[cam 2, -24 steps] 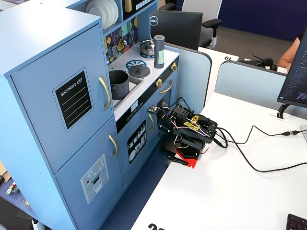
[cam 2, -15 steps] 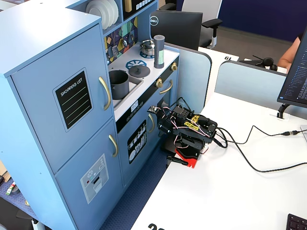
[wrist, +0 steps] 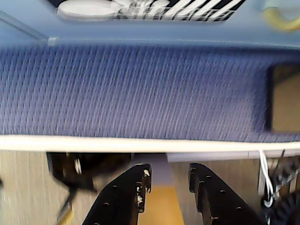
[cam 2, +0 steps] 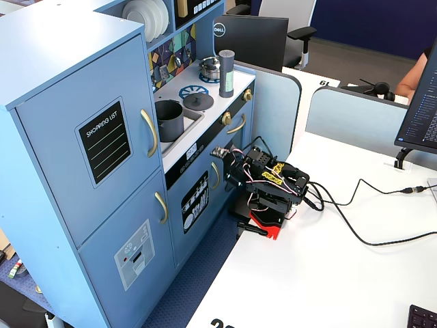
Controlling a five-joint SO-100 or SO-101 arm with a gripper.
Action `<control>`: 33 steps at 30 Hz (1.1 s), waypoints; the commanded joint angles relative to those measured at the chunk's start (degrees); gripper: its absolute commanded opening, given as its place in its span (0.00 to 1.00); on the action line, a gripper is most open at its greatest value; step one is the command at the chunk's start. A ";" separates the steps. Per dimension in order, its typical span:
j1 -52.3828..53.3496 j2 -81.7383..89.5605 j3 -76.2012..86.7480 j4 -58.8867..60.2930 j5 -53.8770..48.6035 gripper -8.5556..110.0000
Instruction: Put salt in the gray recipient
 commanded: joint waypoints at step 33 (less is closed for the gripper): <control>45.62 -40.43 -45.26 -71.89 1.49 0.32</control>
